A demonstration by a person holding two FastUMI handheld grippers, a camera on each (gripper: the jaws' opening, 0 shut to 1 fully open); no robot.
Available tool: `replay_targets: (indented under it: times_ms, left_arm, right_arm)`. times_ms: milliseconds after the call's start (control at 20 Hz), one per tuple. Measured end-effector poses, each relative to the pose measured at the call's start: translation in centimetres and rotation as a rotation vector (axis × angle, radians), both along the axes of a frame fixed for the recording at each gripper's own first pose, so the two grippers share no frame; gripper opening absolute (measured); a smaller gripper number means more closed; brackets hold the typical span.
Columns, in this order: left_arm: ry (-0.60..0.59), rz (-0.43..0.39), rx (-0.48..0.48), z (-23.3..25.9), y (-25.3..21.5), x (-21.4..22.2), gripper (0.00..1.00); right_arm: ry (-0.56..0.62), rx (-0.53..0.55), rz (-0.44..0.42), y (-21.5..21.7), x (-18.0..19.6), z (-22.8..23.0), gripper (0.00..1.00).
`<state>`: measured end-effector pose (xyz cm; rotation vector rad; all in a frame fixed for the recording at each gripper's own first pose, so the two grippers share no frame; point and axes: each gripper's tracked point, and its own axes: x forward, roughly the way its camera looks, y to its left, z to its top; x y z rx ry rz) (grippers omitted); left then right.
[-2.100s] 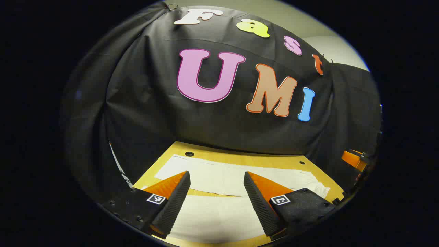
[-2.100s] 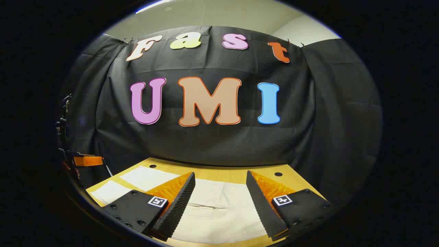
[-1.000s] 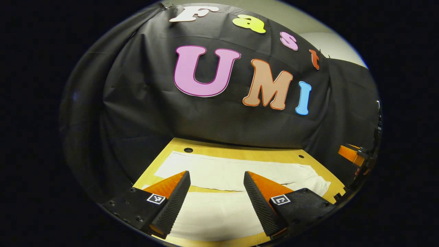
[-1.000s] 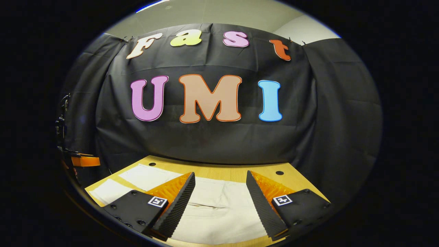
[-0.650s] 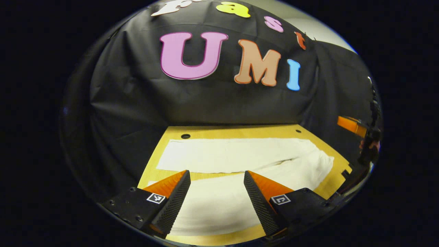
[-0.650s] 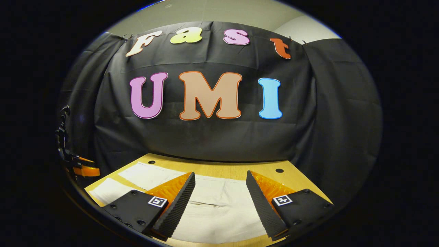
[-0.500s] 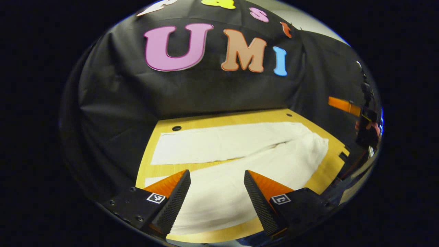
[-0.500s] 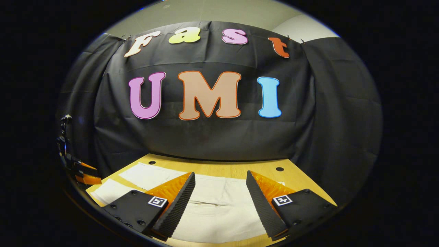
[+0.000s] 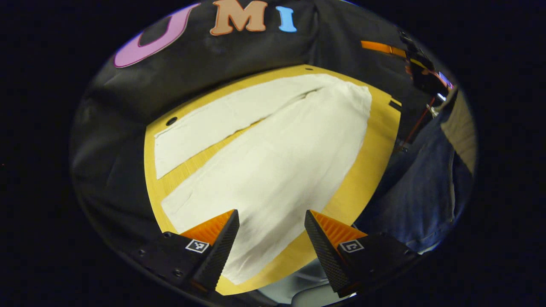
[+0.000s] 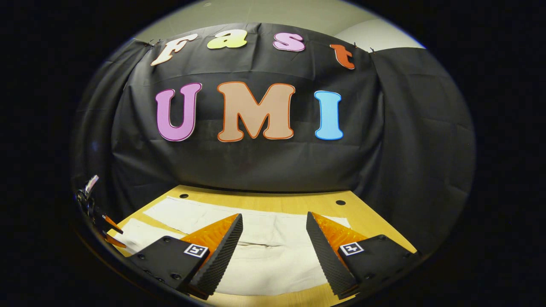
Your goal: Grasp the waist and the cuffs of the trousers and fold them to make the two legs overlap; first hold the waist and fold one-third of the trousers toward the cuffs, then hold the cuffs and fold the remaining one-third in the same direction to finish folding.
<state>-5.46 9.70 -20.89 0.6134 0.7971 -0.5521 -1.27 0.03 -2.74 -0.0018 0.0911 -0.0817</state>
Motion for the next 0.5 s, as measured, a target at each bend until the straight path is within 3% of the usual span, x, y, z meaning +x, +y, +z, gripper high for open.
replay_targets:
  times_ms: [500]
  left_arm:
    - [0.186,-0.171,0.218,-4.3,3.8,-1.8,0.93]
  right_arm:
    - [0.036,-0.014,-0.079,-1.7,-1.6,-1.6,0.96]
